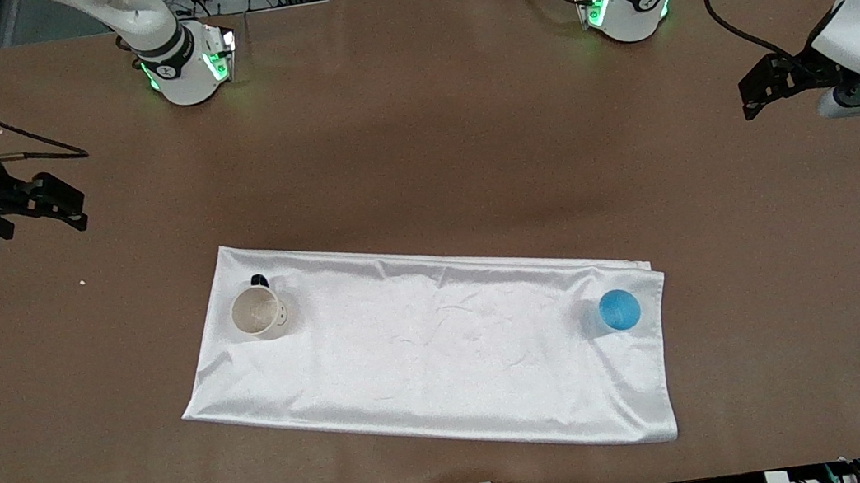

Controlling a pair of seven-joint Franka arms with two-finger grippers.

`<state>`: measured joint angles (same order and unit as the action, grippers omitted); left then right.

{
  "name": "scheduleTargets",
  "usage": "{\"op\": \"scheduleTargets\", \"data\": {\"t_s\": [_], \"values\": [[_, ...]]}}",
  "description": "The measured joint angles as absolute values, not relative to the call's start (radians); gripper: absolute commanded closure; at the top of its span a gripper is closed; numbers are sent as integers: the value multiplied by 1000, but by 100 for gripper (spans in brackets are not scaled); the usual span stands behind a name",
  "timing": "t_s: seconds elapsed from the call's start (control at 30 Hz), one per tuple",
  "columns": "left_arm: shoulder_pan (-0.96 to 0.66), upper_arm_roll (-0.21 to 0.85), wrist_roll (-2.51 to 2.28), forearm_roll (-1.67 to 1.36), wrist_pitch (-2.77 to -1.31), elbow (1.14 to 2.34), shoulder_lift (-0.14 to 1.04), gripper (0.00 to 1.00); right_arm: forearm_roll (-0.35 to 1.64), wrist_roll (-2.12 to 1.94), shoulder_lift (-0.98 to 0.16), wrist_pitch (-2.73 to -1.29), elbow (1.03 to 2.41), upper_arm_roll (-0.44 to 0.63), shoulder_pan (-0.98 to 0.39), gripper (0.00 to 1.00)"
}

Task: Place blue cup into white mug on table

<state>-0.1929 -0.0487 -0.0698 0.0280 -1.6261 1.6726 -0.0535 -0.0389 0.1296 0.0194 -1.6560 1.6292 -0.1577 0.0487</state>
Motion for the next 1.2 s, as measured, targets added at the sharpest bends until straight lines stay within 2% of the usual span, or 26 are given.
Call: {"op": "scheduleTargets", "data": {"t_s": [0.7, 0.87, 1.2], "values": [[-193, -48, -70, 28, -1632, 1664, -47, 0, -3, 130, 13, -1654, 1651, -160, 49, 0], [-193, -47, -70, 28, -1633, 1660, -42, 0, 104, 109, 8, -1679, 1702, -158, 54, 0], [-201, -39, -70, 28, -1639, 1640, -11, 0, 131, 67, 3, -1842, 1861, -166, 48, 0]]}}
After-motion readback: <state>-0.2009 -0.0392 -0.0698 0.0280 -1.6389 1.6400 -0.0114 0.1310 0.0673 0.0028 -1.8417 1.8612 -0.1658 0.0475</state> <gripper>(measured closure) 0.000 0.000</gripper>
